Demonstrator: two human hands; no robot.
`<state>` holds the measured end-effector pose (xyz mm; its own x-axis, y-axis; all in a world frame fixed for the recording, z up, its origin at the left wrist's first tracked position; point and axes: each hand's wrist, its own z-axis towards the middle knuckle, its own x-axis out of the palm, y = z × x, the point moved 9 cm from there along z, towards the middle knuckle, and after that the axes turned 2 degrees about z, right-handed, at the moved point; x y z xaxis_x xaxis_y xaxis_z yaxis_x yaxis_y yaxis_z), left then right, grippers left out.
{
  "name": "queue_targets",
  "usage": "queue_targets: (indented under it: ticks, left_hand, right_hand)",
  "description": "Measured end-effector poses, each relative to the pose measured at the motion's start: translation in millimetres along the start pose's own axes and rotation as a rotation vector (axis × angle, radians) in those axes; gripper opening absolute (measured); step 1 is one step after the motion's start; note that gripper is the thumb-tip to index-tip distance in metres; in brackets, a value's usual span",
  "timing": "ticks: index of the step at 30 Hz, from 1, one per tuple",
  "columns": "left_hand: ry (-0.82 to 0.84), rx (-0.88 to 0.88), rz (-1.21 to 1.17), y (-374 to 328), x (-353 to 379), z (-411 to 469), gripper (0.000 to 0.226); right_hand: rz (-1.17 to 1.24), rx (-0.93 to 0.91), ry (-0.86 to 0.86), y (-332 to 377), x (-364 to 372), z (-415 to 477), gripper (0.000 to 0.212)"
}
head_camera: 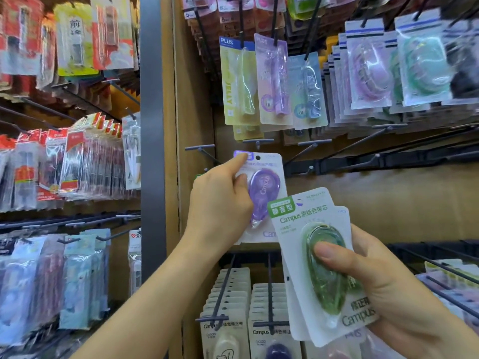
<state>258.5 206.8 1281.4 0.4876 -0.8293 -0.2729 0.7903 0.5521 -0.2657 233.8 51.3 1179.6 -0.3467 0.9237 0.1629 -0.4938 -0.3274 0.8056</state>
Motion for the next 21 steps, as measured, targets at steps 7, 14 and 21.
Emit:
queue_targets:
  ticks: [7,14,21]
  left_hand:
    - [0.019,-0.040,0.041,8,5,-2,0.052]
    - [0.003,-0.029,0.165,11,10,-3,0.048]
    - [0.113,-0.082,0.545,30,45,12,0.060]
  right_hand:
    - [-0.014,-0.011,0.015,0,-2,-1,0.053]
    - [0.031,0.012,0.001,-9,-9,0,0.057]
    - [-0.031,-0.033,-0.221,-4,-31,-1,0.043]
